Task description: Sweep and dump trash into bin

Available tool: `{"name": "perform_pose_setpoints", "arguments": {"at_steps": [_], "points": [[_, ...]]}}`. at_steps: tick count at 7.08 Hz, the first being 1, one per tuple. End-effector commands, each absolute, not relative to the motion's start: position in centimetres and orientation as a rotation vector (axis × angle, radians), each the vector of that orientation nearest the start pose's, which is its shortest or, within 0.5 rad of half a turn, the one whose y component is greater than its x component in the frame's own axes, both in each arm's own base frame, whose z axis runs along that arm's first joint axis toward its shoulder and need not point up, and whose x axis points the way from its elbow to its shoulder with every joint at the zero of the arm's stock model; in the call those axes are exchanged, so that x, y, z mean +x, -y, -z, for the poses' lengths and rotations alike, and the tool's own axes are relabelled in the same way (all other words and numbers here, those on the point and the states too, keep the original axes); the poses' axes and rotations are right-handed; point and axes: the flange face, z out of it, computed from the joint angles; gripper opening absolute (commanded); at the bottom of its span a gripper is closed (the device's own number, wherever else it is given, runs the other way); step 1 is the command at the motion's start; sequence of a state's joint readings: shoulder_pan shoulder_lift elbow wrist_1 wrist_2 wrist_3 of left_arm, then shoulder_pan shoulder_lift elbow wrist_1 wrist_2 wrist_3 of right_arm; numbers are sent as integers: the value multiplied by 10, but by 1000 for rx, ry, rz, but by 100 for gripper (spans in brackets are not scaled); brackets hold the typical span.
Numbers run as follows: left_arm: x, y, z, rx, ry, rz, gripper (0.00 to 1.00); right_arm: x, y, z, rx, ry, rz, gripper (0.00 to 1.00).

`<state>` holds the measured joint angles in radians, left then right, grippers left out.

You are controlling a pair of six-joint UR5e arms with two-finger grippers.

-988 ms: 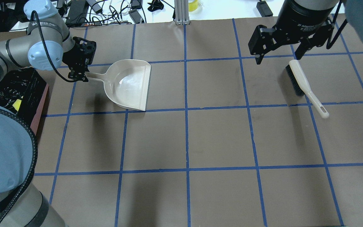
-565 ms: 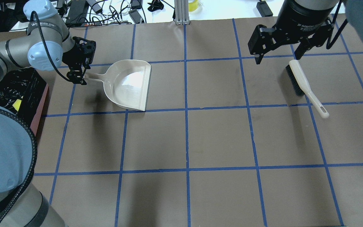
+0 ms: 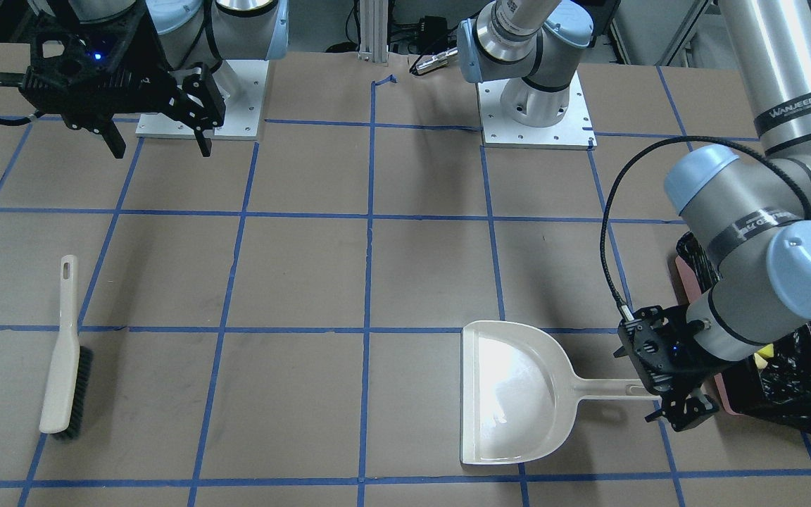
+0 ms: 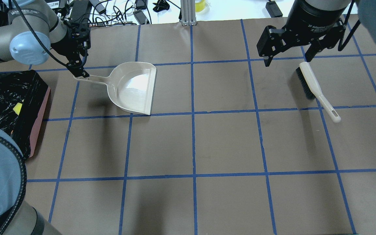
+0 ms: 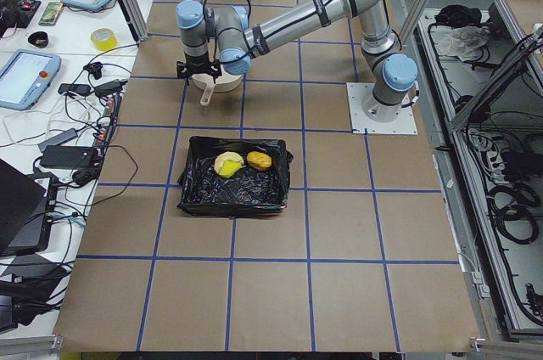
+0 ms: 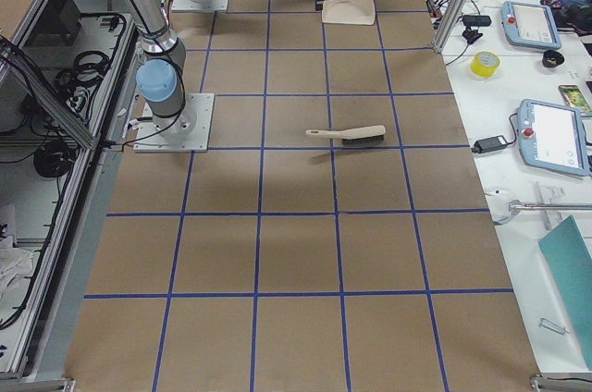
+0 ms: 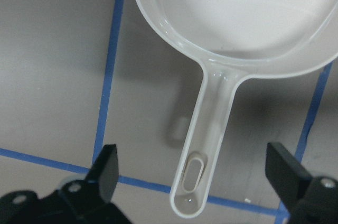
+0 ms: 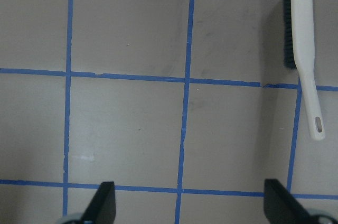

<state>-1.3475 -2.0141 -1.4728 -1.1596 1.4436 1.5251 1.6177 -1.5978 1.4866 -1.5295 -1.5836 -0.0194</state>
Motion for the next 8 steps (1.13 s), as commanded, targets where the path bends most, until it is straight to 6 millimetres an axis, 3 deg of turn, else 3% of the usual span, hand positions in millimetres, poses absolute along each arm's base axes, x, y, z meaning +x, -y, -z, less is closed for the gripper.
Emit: {"name": "perform_pose_setpoints", "arguments": {"at_steps": [1, 5, 6, 8], "points": [[-15, 651, -382, 1645, -2793, 303, 100, 155, 477, -540, -106, -3151, 114, 100], [-27, 593, -461, 1022, -3106, 239, 100, 155, 475, -542, -106, -3150, 121, 100], [-28, 582, -471, 957, -3132, 228, 100, 155, 475, -542, -106, -3150, 121, 100], [-32, 568, -476, 511, -3260, 183, 100, 155, 475, -542, -106, -3149, 121, 100]]}}
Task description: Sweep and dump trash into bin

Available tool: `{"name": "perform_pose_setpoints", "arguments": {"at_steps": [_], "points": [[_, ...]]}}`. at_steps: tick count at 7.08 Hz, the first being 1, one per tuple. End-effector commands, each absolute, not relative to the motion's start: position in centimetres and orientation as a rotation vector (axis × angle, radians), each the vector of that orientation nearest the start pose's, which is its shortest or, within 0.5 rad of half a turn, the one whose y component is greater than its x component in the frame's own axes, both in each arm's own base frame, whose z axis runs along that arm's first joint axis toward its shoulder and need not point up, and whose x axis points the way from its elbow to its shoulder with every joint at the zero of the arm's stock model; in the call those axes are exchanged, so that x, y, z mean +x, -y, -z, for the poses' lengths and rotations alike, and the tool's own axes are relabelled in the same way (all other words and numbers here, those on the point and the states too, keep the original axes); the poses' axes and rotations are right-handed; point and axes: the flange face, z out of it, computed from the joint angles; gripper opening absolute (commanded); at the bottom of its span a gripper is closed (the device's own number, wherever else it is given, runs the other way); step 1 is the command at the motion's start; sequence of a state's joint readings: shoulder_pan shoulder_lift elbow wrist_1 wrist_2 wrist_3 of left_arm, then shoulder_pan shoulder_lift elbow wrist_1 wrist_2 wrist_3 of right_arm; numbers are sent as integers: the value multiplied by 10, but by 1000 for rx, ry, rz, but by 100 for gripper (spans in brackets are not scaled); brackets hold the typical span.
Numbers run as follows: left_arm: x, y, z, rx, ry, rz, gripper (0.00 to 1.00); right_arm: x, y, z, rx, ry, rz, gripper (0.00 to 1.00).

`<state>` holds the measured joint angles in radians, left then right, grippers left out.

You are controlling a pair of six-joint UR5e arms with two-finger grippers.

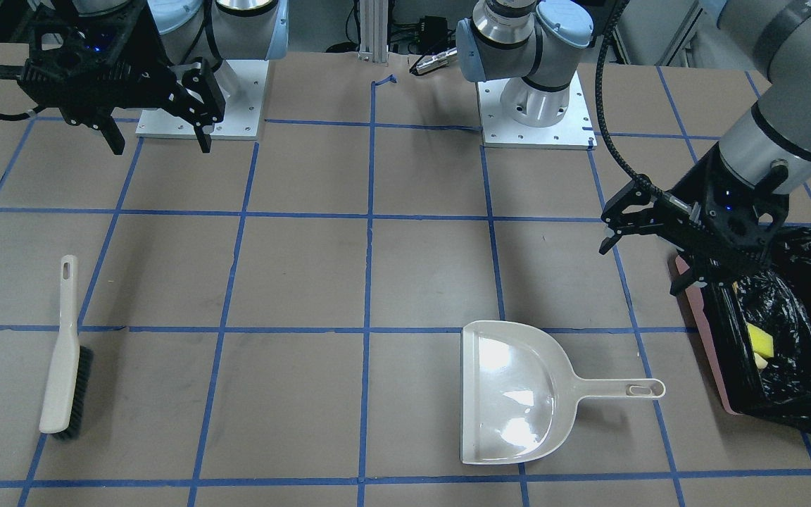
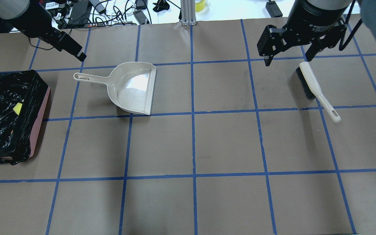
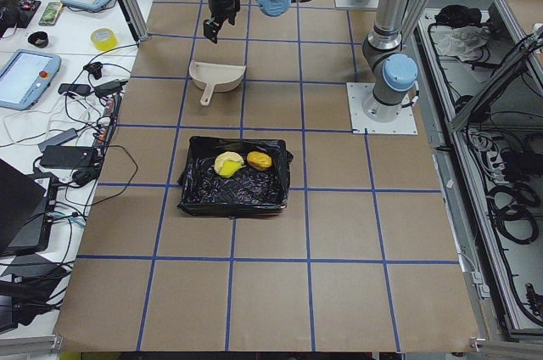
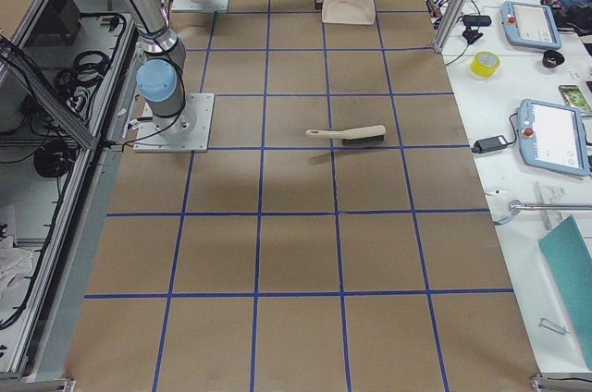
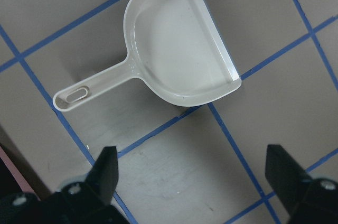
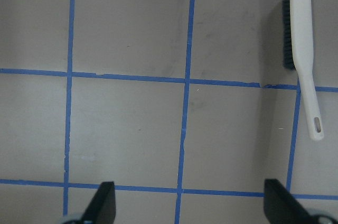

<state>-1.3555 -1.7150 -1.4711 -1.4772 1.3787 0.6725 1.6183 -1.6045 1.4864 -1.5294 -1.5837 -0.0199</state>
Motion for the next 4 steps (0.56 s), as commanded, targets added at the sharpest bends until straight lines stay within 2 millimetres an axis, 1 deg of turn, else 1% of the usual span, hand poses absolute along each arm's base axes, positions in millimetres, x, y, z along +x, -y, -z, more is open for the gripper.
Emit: {"name": "perform_pose_setpoints", "arguments": {"at_steps": [1, 2, 4], "points": [[-34, 560, -480, 358, -3283, 173, 100, 155, 475, -542, -106, -3150, 121, 100], [-36, 554, -484, 218, -3280, 163, 100, 154, 475, -543, -108, -3153, 124, 100], [-38, 544, -483, 101, -3272, 128, 100, 154, 475, -543, -105, -3155, 124, 100]]}}
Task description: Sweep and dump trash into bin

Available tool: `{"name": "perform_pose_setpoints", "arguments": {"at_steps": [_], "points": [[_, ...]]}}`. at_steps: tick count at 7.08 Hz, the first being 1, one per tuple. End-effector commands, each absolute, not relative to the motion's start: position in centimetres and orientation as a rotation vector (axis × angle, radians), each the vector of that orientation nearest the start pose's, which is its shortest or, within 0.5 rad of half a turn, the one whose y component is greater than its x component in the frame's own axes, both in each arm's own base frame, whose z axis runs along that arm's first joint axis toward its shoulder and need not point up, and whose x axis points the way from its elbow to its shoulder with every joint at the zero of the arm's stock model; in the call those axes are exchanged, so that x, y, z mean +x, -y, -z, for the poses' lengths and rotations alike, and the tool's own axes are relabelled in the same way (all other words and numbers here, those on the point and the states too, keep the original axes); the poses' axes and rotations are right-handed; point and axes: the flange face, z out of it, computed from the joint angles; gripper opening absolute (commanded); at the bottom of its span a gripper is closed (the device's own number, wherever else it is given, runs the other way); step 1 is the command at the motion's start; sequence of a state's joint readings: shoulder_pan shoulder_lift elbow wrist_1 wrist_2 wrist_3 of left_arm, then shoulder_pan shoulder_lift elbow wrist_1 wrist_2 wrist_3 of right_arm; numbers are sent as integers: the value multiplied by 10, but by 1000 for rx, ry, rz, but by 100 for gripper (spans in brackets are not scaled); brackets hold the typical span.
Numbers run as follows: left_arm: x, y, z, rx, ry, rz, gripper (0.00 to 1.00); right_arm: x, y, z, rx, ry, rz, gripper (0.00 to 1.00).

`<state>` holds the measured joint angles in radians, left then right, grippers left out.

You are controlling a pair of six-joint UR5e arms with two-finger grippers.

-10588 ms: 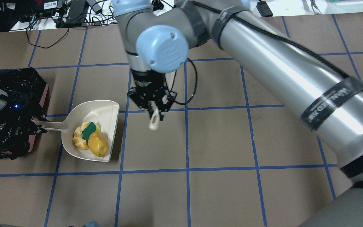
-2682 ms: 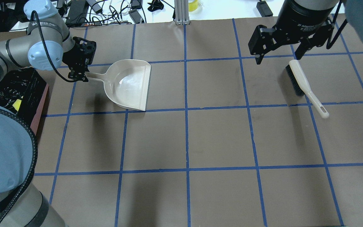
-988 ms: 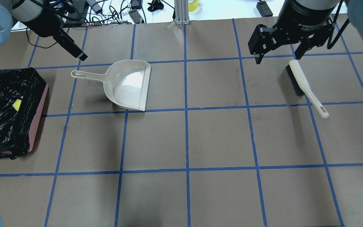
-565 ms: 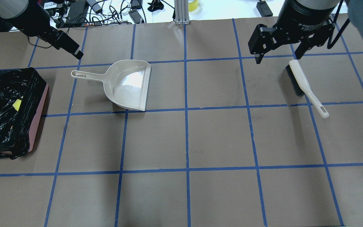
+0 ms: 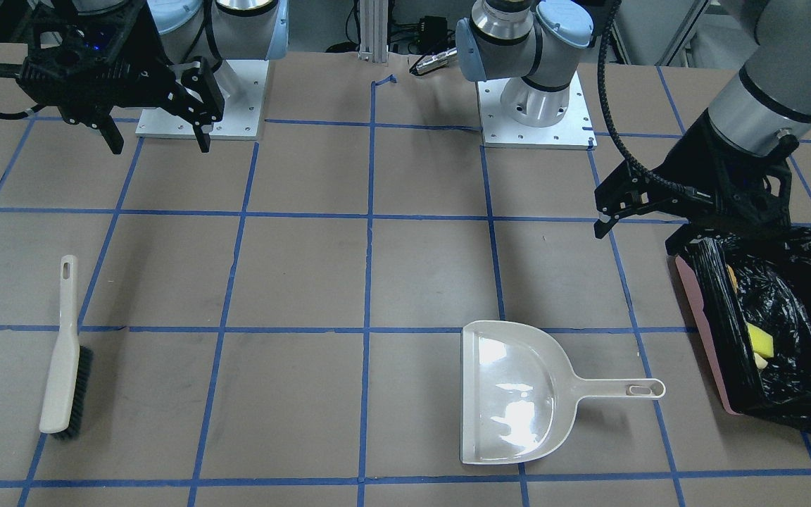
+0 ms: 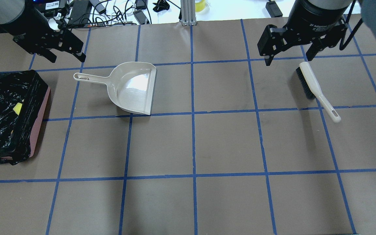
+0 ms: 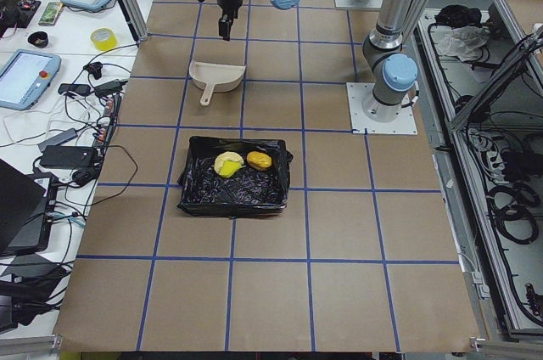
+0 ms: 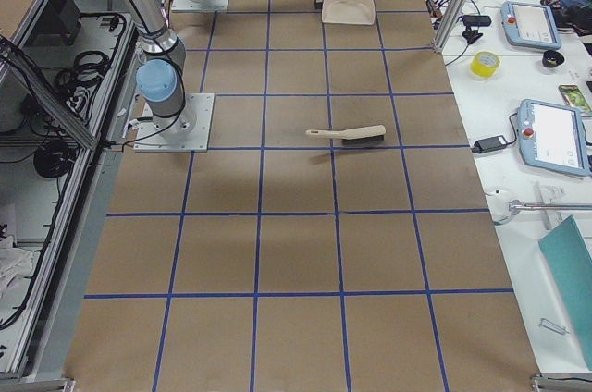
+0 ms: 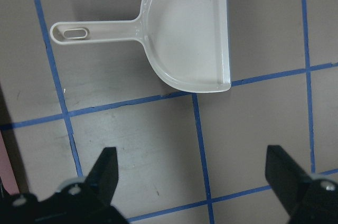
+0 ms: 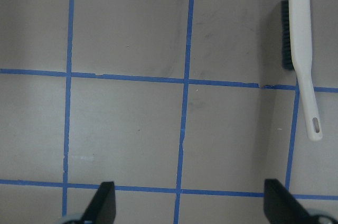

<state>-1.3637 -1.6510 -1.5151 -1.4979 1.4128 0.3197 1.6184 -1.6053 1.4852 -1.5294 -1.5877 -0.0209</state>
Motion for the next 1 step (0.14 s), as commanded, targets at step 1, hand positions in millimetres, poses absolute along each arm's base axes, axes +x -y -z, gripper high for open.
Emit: {"name": "perform_pose_setpoints", "arguments": {"at_steps": [1], "points": [[-38, 543, -482, 88, -3273, 124, 100, 154, 475, -543, -105, -3155, 124, 100]]}}
